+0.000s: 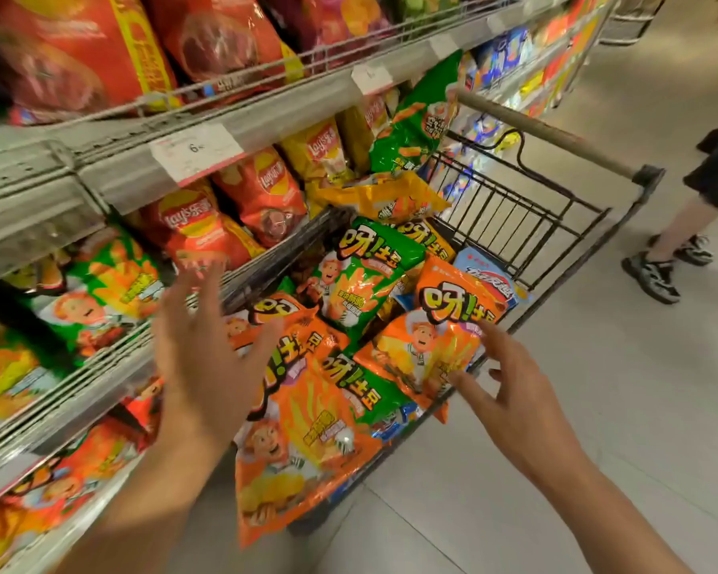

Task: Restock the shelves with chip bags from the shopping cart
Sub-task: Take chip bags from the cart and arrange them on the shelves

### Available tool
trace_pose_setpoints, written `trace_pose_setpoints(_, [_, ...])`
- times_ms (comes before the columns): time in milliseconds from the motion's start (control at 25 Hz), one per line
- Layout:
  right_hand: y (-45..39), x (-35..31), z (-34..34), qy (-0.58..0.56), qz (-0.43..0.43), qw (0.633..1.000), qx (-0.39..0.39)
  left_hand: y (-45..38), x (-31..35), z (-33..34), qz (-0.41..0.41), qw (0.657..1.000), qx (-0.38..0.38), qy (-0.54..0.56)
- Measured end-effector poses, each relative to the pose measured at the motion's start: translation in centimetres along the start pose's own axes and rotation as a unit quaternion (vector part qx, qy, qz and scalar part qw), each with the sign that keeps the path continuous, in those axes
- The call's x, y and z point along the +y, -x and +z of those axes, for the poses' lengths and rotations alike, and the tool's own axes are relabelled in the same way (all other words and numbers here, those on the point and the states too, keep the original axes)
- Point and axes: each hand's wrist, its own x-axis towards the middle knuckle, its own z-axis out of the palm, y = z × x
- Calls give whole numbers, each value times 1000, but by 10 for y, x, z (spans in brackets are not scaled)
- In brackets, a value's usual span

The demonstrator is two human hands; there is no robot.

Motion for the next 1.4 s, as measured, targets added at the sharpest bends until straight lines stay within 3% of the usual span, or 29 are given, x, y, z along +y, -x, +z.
trace_pose_setpoints(80, [-40, 0, -1, -20, 51, 998, 5, 14, -30, 4, -135, 987, -30, 78])
trace_pose_setpoints(160, [-78, 0, -1, 44, 58, 997, -27, 32, -47, 10, -236, 953, -88, 169])
trace_pose_setpoints(240, [-116, 0, 4, 188, -2, 979, -82, 46, -56, 15, -271, 925, -130, 232])
trace_pose_setpoints(320, [-147, -6, 12, 267, -103, 946, -148, 49, -57, 16, -279, 919, -148, 235])
trace_pose_setpoints(440, [-183, -15, 34, 376, -245, 850, -276, 49, -56, 18, -316, 892, -160, 279])
trace_pose_setpoints(600, [-197, -20, 63, 629, -226, 629, -397, 49, -51, 18, -363, 883, -132, 266])
trace_pose_setpoints(760, [-201, -24, 73, 686, -219, 570, -396, 59, -37, 17, -377, 863, -97, 322])
trace_pose_setpoints(800, [-205, -25, 69, 673, -230, 578, -399, 61, -33, 15, -379, 863, -75, 324])
trace_pose_setpoints(920, [-218, -20, 33, 537, -261, 691, -408, 66, -10, 8, -386, 862, -8, 327])
trace_pose_setpoints(1160, [-231, -54, -33, 300, -279, 847, -339, 68, 50, -28, -353, 862, 92, 351])
trace_pose_setpoints(1240, [-225, -77, -45, 244, -291, 869, -316, 74, 64, -49, -336, 869, 100, 349])
trace_pose_setpoints(1400, [-207, -122, -63, 222, -326, 864, -312, 86, 77, -95, -332, 867, 120, 351])
